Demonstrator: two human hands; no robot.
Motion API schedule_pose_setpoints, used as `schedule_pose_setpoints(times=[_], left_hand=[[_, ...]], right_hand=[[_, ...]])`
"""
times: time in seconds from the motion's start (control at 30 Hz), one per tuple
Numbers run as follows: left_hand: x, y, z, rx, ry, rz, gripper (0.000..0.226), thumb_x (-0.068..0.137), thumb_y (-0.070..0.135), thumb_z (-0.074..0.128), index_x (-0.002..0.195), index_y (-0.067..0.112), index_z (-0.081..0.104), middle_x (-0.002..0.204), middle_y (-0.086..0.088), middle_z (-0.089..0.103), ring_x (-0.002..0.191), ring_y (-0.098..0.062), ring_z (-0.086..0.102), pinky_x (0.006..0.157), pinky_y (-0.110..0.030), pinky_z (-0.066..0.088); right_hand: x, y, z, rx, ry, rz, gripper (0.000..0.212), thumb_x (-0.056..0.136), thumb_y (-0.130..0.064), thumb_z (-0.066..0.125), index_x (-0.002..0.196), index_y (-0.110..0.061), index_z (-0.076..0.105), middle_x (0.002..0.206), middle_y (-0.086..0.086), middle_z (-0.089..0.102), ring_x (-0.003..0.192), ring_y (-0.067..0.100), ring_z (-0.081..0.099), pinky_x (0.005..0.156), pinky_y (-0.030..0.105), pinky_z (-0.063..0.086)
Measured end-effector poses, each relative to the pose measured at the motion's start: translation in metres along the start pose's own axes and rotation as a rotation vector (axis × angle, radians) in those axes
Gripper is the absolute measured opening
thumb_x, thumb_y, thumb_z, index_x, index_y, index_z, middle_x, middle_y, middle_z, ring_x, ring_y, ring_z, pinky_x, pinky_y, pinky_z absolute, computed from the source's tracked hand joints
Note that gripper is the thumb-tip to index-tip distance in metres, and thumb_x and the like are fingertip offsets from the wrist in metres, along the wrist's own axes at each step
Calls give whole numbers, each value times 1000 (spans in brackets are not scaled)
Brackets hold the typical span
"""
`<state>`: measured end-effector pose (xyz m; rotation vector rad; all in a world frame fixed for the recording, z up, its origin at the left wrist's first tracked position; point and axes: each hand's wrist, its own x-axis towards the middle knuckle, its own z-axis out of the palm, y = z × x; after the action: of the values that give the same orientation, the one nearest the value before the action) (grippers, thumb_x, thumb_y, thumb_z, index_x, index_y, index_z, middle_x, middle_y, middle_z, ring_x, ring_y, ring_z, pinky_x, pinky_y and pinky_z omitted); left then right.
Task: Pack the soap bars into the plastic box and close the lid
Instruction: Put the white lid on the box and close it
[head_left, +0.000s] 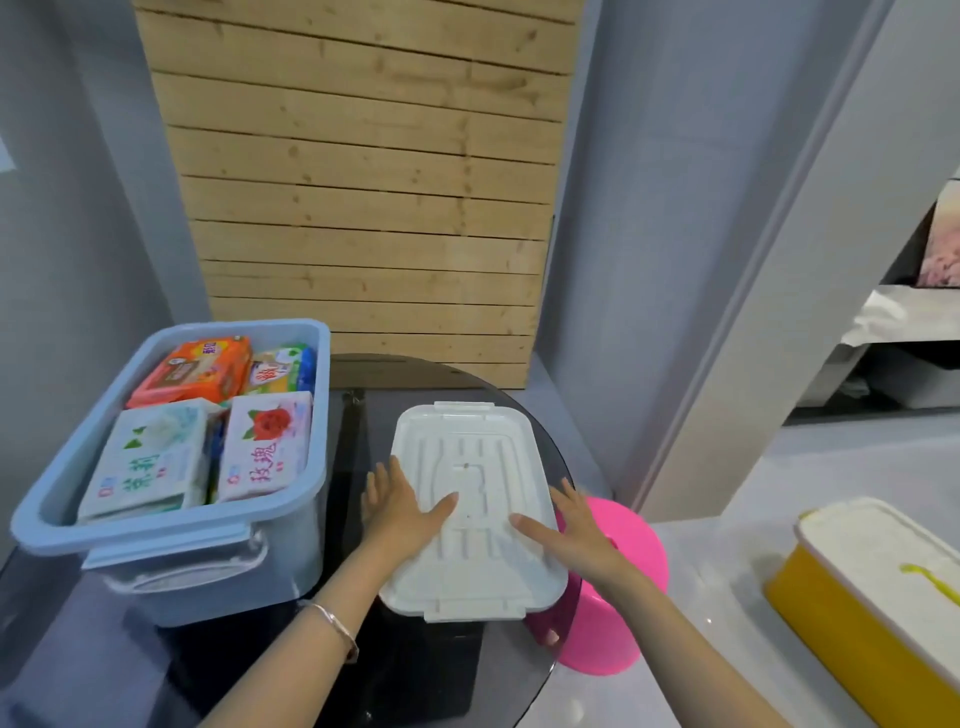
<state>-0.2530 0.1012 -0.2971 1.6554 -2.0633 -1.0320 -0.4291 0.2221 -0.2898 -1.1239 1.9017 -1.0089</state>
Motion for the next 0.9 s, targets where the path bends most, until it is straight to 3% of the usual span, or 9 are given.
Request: schedule_pose_setpoints(times=[0.1, 0.17, 0.2, 0.33, 0.5, 0.6, 0.7, 0.77, 0.9], left_hand=[[-4, 6, -6, -241, 7, 9, 87, 79, 48, 63, 145, 17, 16, 149, -7, 31, 139, -28, 26, 112, -47, 29], [-12, 17, -12, -411, -21, 90, 76, 81, 41, 64, 142, 21, 25, 141, -5, 42, 128, -24, 43, 105, -47, 40], [-17, 25, -16, -453, -28, 144, 71, 82, 40, 63, 141, 22, 26, 140, -3, 42, 127, -23, 44, 103, -47, 43], [-40, 74, -50, -739, -12, 262, 64, 88, 39, 56, 141, 34, 22, 129, 21, 44, 118, -9, 49, 89, -27, 46], [-59, 117, -124, -1165, -369, 168, 39, 90, 45, 49, 119, 21, 60, 113, -2, 71, 105, -19, 66, 95, -39, 49], [-63, 122, -163, -1250, -323, 206, 38, 91, 44, 48, 118, 21, 62, 111, -3, 72, 102, -20, 68, 85, -36, 53], [-66, 120, -199, -1351, -266, 235, 39, 94, 40, 45, 122, 17, 59, 115, -7, 69, 105, -22, 66, 82, -37, 53], [-67, 114, -217, -1417, -227, 261, 40, 94, 39, 45, 123, 14, 57, 117, -10, 68, 104, -24, 65, 81, -39, 53], [-71, 105, -243, -1436, -207, 429, 47, 94, 49, 36, 123, 18, 56, 114, -8, 70, 101, -22, 68, 82, -40, 56]], right_hand=[[-3, -10, 1, 37, 34, 16, 59, 82, -44, 67, 135, -28, 46, 151, -4, 32, 145, 19, 21, 117, 43, 23], [-10, -24, -12, 256, 53, 11, 43, 82, -36, 70, 121, -32, 52, 126, -10, 60, 114, 3, 59, 91, 23, 50], [-14, -32, -22, 310, 90, -33, 39, 81, -32, 71, 116, -34, 54, 113, -15, 65, 95, -6, 65, 75, 13, 52], [-28, -73, -73, 256, 219, -203, 36, 81, -38, 69, 116, -41, 58, 112, -18, 68, 94, -4, 67, 77, 18, 50], [-44, -154, -111, 51, 263, -430, 41, 82, -54, 60, 122, -49, 54, 117, -27, 64, 104, -8, 61, 88, 20, 45], [-48, -202, -104, -125, 386, -542, 65, 73, -69, 52, 133, -48, 42, 133, -31, 49, 118, -6, 49, 94, 16, 37], [-50, -242, -76, -375, 475, -670, 89, 67, -76, 42, 145, -37, 29, 151, -19, 29, 139, 0, 22, 117, 32, 16], [-51, -263, -50, -417, 420, -738, 91, 67, -79, 37, 146, -37, 26, 155, -20, 22, 143, -1, 11, 119, 31, 5], [-50, -298, 18, -275, 75, -737, 75, 77, -71, 46, 144, -45, 26, 154, -23, 23, 144, 0, 17, 120, 34, 14]])
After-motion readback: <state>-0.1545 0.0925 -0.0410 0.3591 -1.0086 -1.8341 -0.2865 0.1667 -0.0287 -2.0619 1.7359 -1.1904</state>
